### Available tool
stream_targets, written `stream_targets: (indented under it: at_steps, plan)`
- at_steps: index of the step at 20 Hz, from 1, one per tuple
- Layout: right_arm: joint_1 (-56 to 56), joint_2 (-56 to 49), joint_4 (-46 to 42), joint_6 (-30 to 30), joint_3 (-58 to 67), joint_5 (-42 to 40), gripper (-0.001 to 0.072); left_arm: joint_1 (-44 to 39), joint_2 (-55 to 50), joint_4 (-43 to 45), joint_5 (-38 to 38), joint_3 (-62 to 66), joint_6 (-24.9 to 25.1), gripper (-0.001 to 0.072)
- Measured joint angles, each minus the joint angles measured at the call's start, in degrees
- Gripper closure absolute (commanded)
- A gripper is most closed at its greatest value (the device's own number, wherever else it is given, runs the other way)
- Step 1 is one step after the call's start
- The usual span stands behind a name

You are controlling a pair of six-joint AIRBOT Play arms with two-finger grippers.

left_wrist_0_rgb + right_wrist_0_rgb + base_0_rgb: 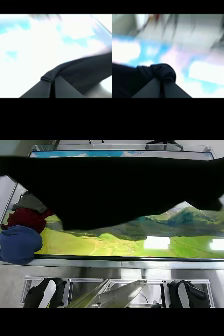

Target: Fold the shirts.

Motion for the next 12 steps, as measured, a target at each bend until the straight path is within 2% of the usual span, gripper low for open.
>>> stream_targets:
  at_steps: [3,5,8,12]
  plan:
    - [-2.08,2.71,1.97,0.00,0.94,-1.64,0.0689,5.73,3.74,0.42,-1.01,2.36,-0.04,0.0697]
    - [-2.36,-0.15,6.01,-1.49,0.46,-1.05,0.0689,4.90,2.25,0.59,-1.53,-0.09,0.00,0.0697]
    - [2.32,-10.08,12.39,-6.05,-1.75,0.33,0.0689,-2.82,-4.22,0.57,-3.80,-5.33,2.80,0.0697]
    - [13.51,-27.28,12.46,-9.53,-3.98,-6.40,0.0689,-14.78,-19.43,6.34,-13.51,-9.18,5.57,0.0697]
